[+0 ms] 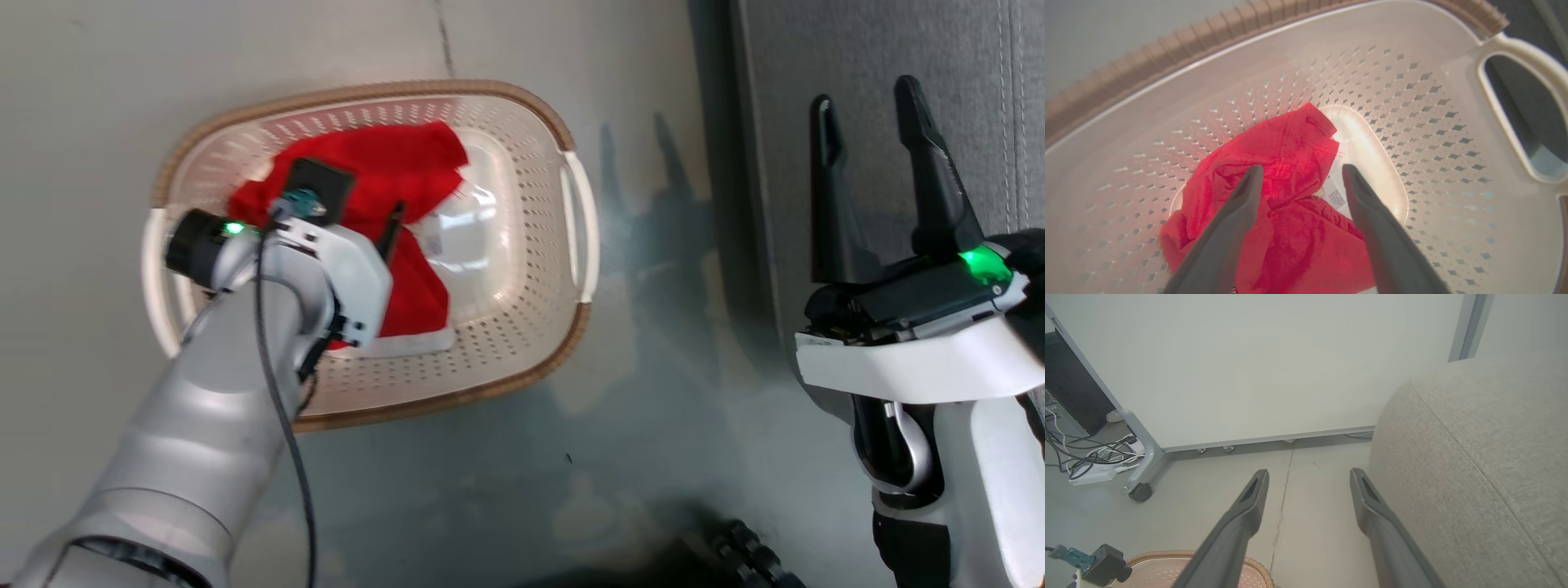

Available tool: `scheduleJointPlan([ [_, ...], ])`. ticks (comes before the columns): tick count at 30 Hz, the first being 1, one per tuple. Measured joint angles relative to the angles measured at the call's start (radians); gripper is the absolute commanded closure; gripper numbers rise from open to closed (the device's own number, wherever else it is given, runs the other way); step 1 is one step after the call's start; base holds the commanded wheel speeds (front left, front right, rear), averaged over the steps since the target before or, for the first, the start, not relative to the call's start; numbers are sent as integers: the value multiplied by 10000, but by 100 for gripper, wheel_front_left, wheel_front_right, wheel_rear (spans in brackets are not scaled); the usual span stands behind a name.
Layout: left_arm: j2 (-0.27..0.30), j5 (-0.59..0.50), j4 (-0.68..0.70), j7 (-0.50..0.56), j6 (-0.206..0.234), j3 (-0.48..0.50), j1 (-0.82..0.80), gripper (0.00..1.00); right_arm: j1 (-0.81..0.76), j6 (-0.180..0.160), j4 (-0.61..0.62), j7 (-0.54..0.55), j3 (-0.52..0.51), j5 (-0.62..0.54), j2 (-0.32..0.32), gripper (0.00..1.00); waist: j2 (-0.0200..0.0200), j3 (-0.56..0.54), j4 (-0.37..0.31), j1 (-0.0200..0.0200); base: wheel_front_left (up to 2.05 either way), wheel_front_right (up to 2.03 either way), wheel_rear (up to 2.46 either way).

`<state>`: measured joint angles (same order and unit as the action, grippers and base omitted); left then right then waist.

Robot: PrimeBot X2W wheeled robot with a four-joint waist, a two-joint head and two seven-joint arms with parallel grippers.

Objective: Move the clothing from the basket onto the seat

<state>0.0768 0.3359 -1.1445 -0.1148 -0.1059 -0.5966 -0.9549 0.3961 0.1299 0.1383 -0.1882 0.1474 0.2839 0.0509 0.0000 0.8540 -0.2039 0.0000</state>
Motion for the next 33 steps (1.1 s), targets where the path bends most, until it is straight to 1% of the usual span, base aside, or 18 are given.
scheduleJointPlan([
  [4,414,-6,-754,642,-98,-151,-436,0,227,0,-426,-324,280,274,0,0,0,701,-648,0,0,0,0],
  [6,552,2,-959,1003,-151,-207,-543,0,293,0,-629,-426,376,360,2,0,0,1009,-933,-1,0,0,0],
  [10,1039,4,-1198,1482,-148,-268,-653,0,474,0,-922,-600,675,616,2,0,0,1515,-1452,0,0,0,0],
  [11,1039,4,-1198,1482,-148,-268,-653,0,474,0,-922,-600,675,616,2,0,0,1515,-1452,0,0,0,0],
  [14,1264,2,-1289,1783,-54,-316,-669,0,548,6,-1076,-681,836,709,-6,0,0,1788,-1774,0,0,0,0],
  [19,1313,4,-1271,2280,127,-374,-805,0,554,10,-1099,-719,892,723,-23,0,1,2015,-1967,0,0,0,0],
  [20,1315,12,-1273,2433,182,-372,-860,42,553,10,-1101,-719,884,721,-25,0,0,2022,-1964,0,0,0,0],
  [21,1313,36,-1277,2468,219,-353,-874,100,552,10,-1093,-719,874,719,-27,0,1,2031,-1962,0,0,0,0],
  [23,1369,109,-1277,2732,330,-330,-962,100,552,12,-1083,-721,855,719,-36,0,0,2025,-1969,0,0,0,0],
  [27,1484,171,-1331,2665,399,-337,-986,100,559,12,-1037,-721,844,725,-56,0,0,1957,-1996,0,0,0,0],
  [31,1509,341,-1342,1927,376,-234,-827,100,688,10,-1043,-719,834,752,-31,0,0,1732,-2046,0,0,0,0],
  [33,1415,359,-1294,1503,320,-257,-687,100,692,10,-1081,-719,790,640,-17,0,0,1511,-1992,0,0,0,0],
])
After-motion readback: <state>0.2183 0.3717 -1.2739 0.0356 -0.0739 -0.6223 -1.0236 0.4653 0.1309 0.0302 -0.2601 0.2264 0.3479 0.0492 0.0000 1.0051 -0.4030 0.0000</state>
